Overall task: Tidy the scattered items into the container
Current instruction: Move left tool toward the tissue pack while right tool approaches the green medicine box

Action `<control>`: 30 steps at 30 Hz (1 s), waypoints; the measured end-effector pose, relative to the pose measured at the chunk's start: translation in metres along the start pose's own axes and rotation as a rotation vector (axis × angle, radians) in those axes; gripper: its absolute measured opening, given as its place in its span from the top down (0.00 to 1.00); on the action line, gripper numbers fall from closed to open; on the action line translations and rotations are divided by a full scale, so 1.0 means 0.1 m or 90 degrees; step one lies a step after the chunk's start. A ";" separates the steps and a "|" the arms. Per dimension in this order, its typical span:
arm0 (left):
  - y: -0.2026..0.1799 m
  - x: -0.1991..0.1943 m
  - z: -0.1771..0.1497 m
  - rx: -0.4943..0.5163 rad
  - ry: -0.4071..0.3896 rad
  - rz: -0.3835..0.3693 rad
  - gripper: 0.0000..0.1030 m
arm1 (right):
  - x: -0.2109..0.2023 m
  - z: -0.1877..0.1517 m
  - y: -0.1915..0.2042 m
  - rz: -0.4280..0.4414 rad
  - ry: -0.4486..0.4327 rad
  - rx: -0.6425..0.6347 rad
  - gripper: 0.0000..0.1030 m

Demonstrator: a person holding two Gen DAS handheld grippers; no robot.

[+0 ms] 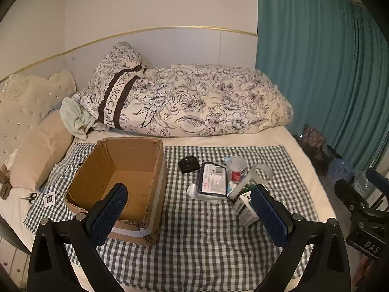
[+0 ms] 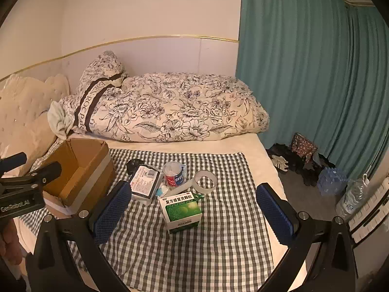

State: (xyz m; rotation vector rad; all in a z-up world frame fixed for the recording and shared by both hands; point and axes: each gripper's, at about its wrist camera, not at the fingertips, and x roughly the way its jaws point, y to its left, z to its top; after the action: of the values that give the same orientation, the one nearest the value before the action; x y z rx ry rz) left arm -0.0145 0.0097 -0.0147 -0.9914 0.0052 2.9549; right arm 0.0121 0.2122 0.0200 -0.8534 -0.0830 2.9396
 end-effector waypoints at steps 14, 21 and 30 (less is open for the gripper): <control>-0.09 0.38 -0.08 0.016 0.041 -0.051 0.00 | 0.32 -0.13 -0.06 0.003 0.019 -0.008 0.00; -0.16 0.68 -0.14 0.026 0.074 -0.066 0.00 | 0.57 -0.22 -0.10 -0.002 0.046 -0.003 0.00; -0.29 1.01 -0.29 0.045 0.108 -0.058 0.00 | 0.85 -0.38 -0.11 0.016 0.076 -0.004 0.00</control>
State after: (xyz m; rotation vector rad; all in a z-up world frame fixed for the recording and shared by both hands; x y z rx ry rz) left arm -0.0767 0.0403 -0.0984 -1.1938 0.0643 2.7602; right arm -0.0386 0.2320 -0.0567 -1.0356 -0.0754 2.9044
